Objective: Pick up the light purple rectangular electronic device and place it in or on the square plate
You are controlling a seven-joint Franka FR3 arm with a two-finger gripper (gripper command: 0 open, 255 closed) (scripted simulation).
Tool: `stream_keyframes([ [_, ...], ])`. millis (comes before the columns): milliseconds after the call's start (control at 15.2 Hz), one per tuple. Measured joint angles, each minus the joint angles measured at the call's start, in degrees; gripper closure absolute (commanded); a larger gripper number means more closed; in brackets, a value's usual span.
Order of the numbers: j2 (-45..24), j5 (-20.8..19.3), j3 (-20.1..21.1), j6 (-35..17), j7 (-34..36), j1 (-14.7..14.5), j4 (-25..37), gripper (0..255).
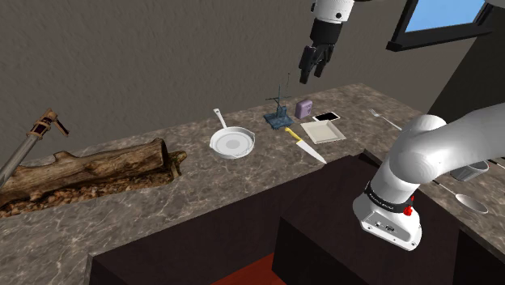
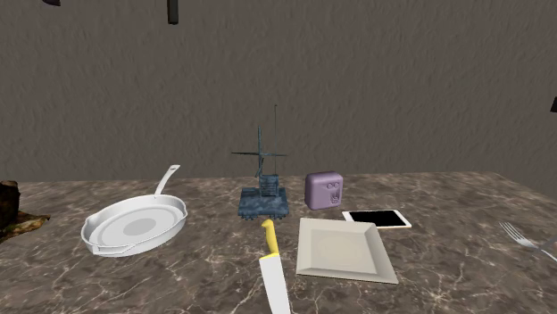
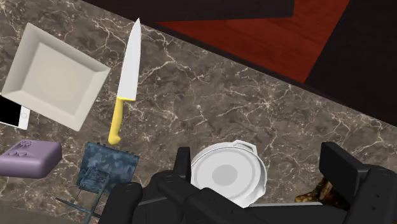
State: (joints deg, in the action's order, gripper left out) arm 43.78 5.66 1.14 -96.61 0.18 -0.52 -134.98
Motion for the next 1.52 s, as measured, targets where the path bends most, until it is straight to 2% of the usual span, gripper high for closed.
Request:
stream_keyframes([
  [198,0.26,-0.90,-1.41,-1.12,-2.57,0.04,-1.66,0],
  [726,-4.13,-6.93,-11.02,-8.99,-19.72,0.69,-6.60,0],
  [1188,-13.15,-10.95,-20.17,-17.83,-35.52,0.66,-7.14,0],
  [1518,-22.49,-11.05,-26.46,-23.50,-47.23,-0.49,-3.95,0],
])
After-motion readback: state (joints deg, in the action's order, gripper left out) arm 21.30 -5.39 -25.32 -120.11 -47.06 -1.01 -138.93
